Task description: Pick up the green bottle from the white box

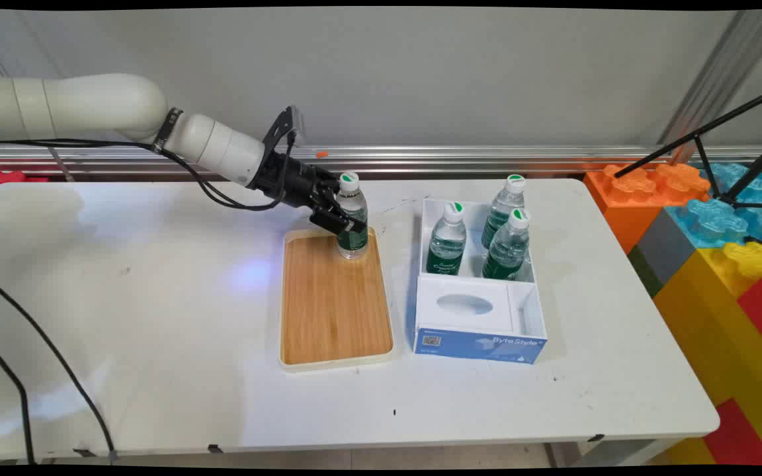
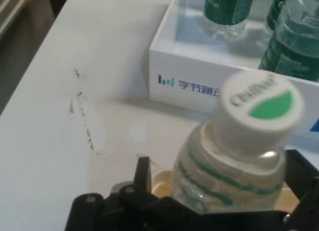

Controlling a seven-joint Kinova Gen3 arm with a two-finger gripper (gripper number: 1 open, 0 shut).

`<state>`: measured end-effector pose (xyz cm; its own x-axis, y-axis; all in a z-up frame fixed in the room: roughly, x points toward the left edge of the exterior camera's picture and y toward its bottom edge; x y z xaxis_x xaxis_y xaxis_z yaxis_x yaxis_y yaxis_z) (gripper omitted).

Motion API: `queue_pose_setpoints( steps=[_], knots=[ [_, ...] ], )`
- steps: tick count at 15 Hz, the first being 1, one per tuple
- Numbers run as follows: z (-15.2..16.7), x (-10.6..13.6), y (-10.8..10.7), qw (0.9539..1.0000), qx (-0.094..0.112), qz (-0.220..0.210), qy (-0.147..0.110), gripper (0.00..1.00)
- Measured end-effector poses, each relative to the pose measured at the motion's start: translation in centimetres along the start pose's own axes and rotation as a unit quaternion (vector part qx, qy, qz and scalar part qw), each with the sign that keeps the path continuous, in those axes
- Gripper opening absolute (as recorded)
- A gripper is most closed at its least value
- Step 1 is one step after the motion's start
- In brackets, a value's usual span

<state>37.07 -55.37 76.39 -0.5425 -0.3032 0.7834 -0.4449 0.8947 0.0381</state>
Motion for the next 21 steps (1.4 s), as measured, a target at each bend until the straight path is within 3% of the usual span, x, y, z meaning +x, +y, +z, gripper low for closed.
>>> queue_pose_setpoints(
  steps=[6, 13, 18, 21],
  knots=[
    [-2.0, 1.5, 0.6, 0.9999, -0.008, 0.008, 0.001, 1.00],
    [-6.9, 3.1, 2.0, 0.9998, 0.000, -0.005, -0.021, 1.00],
    [-12.7, 3.2, 4.9, 0.9969, 0.036, -0.027, -0.064, 1.00],
    [-14.9, 3.1, 7.3, 0.9945, 0.045, -0.044, -0.083, 1.00]
  ],
)
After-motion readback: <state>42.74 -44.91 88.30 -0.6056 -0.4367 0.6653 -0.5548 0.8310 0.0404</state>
